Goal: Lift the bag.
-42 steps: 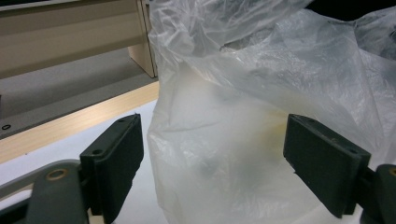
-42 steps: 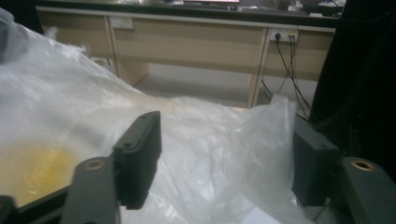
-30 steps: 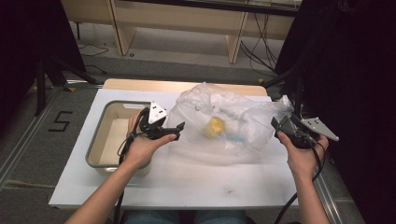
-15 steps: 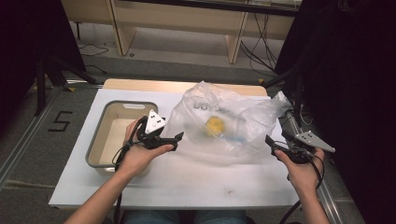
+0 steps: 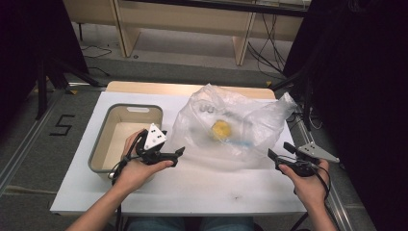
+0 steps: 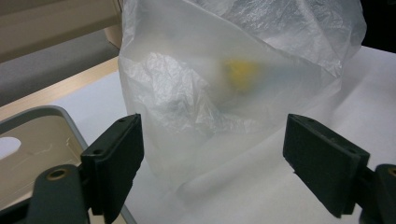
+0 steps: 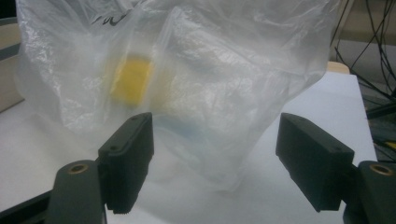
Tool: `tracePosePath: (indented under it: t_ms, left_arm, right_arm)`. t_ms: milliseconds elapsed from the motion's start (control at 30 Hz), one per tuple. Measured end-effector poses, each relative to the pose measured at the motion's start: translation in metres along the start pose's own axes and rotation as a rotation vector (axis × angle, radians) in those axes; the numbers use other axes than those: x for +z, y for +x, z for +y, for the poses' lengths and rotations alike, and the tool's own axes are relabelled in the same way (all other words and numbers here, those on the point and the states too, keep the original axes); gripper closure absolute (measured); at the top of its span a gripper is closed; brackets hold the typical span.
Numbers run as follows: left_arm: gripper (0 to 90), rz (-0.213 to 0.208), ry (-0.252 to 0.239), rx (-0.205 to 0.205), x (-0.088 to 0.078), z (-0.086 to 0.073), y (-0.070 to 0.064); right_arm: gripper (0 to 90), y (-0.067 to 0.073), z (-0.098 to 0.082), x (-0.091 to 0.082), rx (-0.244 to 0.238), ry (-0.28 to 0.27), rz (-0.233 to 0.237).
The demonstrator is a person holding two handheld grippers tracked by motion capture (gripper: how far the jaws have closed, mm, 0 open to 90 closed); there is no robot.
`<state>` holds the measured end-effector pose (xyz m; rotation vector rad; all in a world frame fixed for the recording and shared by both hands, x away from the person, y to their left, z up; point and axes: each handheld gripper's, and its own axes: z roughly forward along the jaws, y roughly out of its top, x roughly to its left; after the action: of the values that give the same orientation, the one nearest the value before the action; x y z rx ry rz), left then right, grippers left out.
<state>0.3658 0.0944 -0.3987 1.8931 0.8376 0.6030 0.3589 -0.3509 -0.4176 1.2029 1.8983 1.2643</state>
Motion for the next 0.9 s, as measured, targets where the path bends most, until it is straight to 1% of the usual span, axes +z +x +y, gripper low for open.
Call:
tracePosePath:
  t_ms: [67, 100, 200, 233, 333, 500, 767, 900]
  left_arm:
    - [20.5, 0.001, -0.002, 0.002, -0.002, -0.002, 0.0]
    - [20.7, -0.001, 0.0, 0.006, -0.003, -0.003, 0.001]
    - [21.2, -0.003, 0.005, 0.009, -0.006, -0.007, 0.002]
    - [21.2, -0.005, 0.008, 0.01, -0.008, -0.009, 0.002]
    - [21.3, -0.012, 0.015, 0.018, -0.011, -0.014, 0.001]
    - [21.6, -0.025, 0.027, 0.029, -0.017, -0.023, 0.0]
    - [21.8, -0.03, 0.032, 0.039, -0.019, -0.027, 0.001]
    - [21.7, -0.035, 0.029, 0.044, -0.017, -0.027, -0.002]
  right_arm:
    - [28.7, 0.001, -0.002, -0.001, -0.002, 0.006, 0.009]
    - [29.1, 0.002, -0.004, -0.001, -0.003, 0.01, 0.021]
    - [29.2, 0.002, -0.007, -0.002, -0.008, 0.022, 0.029]
    - [29.4, 0.003, -0.009, -0.003, -0.01, 0.027, 0.039]
    - [29.8, 0.004, -0.012, -0.004, -0.009, 0.037, 0.047]
    - [30.1, 0.006, -0.019, -0.006, -0.009, 0.053, 0.074]
    - [30.6, 0.006, -0.023, -0.007, -0.006, 0.056, 0.088]
    - [31.1, 0.006, -0.023, -0.007, 0.0, 0.049, 0.085]
